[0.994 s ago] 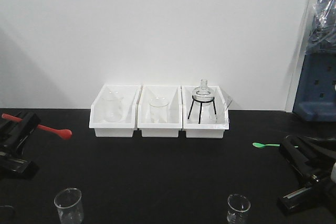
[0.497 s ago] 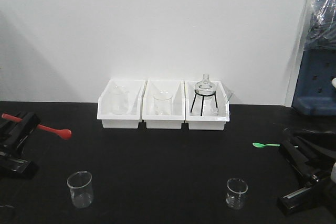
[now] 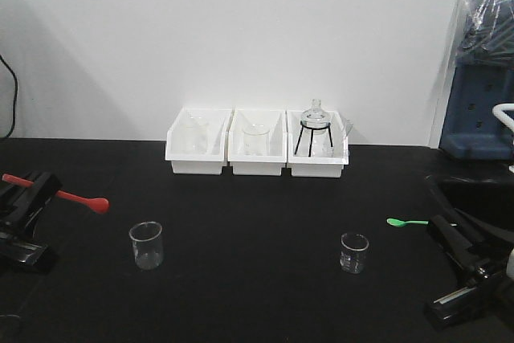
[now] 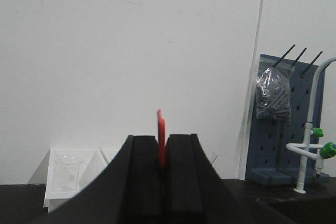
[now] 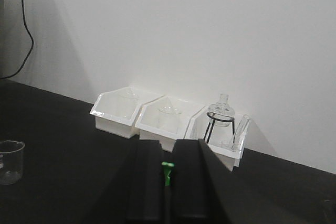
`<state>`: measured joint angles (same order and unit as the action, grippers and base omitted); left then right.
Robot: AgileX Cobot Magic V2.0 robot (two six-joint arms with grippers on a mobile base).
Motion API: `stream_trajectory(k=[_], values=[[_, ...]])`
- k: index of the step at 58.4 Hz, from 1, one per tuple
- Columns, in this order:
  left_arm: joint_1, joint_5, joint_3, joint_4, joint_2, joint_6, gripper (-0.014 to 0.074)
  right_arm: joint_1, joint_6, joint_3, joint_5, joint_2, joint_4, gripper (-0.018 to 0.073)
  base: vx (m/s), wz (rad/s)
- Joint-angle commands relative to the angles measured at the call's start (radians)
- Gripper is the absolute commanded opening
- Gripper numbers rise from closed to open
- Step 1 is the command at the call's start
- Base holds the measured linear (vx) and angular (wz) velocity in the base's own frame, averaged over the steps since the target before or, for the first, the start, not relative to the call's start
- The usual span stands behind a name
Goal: Sort red and green spoons into left cabinet
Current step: 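Drive backward and turn away from the bench holding both spoons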
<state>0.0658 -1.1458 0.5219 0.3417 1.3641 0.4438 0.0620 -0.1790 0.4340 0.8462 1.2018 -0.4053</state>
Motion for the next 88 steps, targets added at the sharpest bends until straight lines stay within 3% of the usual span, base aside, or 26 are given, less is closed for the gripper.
stream_trajectory(k=[1, 63, 88], values=[[0.005, -0.230, 0.023, -0.019, -0.031, 0.007, -0.0007, -0.001, -0.001, 0.025, 0.075, -0.021, 0.012, -0.0009, -0.25, 0.01], [0.005, -0.230, 0.023, -0.019, -0.031, 0.007, -0.0007, -0.001, -0.001, 0.025, 0.075, -0.021, 0.012, -0.0009, -0.23, 0.02], [0.005, -0.229, 0.023, -0.020, -0.031, 0.007, -0.0007, -0.001, -0.001, 0.025, 0.079, -0.021, 0.012, -0.0009, -0.10, 0.30]])
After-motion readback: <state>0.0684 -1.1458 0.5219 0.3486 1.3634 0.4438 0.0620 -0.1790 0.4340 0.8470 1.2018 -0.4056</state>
